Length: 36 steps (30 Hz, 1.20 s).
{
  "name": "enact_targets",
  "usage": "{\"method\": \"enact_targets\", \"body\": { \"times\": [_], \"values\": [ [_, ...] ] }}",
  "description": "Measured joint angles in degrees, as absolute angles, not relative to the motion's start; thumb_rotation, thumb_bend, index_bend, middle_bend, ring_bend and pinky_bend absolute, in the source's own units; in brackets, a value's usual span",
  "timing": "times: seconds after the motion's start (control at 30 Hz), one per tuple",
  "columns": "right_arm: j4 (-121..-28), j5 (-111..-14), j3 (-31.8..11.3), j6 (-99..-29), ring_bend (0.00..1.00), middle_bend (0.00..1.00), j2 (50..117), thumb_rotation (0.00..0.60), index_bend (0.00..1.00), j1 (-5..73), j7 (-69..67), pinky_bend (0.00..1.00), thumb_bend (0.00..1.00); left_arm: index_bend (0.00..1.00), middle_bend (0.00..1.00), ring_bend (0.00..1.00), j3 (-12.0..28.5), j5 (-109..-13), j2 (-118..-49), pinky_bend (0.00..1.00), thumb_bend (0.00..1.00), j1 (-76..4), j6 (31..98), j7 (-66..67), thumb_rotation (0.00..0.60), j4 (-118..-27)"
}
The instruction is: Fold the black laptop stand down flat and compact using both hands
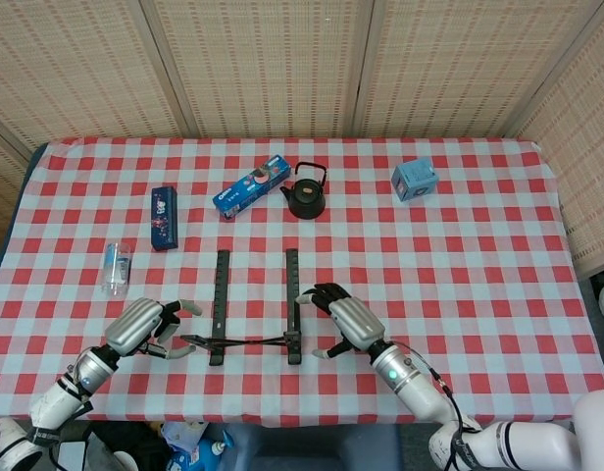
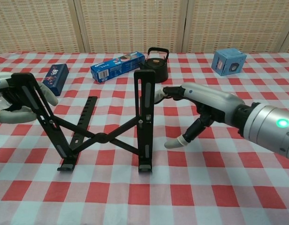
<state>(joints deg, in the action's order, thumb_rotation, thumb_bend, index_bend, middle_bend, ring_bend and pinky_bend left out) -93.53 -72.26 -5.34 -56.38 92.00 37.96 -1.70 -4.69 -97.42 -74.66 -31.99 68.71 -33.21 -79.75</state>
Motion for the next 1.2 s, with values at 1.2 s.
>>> {"method": "enact_targets", "body": {
  "times": [1.2],
  "values": [
    [-89.3, -71.3, -7.6, -57.5, 0.08, 0.26, 100.0, 0.6, 0.46, 37.0, 3.1, 0.06, 0.15, 0.46, 0.92, 0.84, -3.1, -96.1, -81.2, 0.89, 0.17, -29.8, 72.2, -28.5, 0.6, -76.9]
  ]
}}
